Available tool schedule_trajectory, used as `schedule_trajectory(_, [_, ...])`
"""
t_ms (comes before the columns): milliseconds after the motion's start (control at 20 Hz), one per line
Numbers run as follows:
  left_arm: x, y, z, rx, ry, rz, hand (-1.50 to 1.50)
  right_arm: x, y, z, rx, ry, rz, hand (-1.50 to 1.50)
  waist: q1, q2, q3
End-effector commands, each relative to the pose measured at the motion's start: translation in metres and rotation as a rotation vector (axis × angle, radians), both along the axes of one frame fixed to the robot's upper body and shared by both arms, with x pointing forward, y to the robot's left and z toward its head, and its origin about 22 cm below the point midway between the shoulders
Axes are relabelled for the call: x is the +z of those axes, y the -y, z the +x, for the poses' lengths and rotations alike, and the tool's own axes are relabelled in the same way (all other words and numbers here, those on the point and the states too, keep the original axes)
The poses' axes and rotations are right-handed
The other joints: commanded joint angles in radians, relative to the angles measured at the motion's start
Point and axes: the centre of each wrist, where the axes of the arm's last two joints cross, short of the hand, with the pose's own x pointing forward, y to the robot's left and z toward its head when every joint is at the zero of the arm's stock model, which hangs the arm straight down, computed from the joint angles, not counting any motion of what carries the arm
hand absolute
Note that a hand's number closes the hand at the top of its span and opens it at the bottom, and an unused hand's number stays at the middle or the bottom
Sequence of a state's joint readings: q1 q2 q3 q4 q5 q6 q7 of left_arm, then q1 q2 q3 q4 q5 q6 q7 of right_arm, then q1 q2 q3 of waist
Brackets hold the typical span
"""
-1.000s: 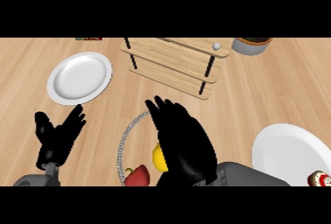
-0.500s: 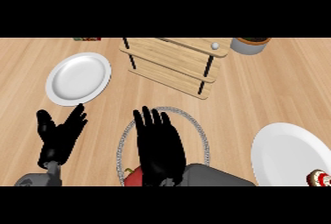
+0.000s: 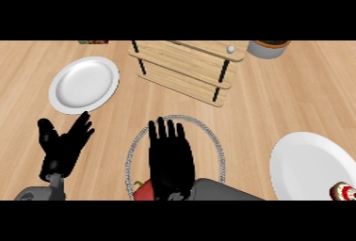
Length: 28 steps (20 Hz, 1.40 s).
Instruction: Pick the lemon from the placemat and place it in the tiered shelf
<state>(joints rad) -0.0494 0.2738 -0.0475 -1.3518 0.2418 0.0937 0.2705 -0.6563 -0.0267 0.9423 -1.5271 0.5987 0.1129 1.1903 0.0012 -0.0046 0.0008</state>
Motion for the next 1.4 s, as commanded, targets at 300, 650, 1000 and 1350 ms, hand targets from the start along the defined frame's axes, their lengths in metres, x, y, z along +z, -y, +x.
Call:
schedule_trajectory(300, [-0.005, -0.005, -0.002, 0.009, -0.01, -0.008, 0.0, -0.039, -0.005, -0.008, -0.172, -0.022, -0.134, -1.5, 0.007, 0.003, -0.001])
schedule_trajectory(650, [-0.007, 0.008, 0.002, 0.007, -0.016, 0.014, 0.0, -0.038, -0.004, 0.002, -0.204, 0.018, -0.182, -1.5, 0.004, 0.004, -0.001])
schedule_trajectory(1000, [-0.005, 0.004, -0.002, 0.002, -0.023, -0.012, 0.0, -0.058, 0.009, 0.01, -0.201, 0.042, -0.17, -1.5, 0.0, 0.003, -0.001])
schedule_trajectory(1350, [0.011, -0.008, -0.005, 0.003, -0.022, 0.003, 0.0, -0.082, 0.012, 0.017, -0.177, 0.059, -0.143, -1.5, 0.009, 0.004, 0.0])
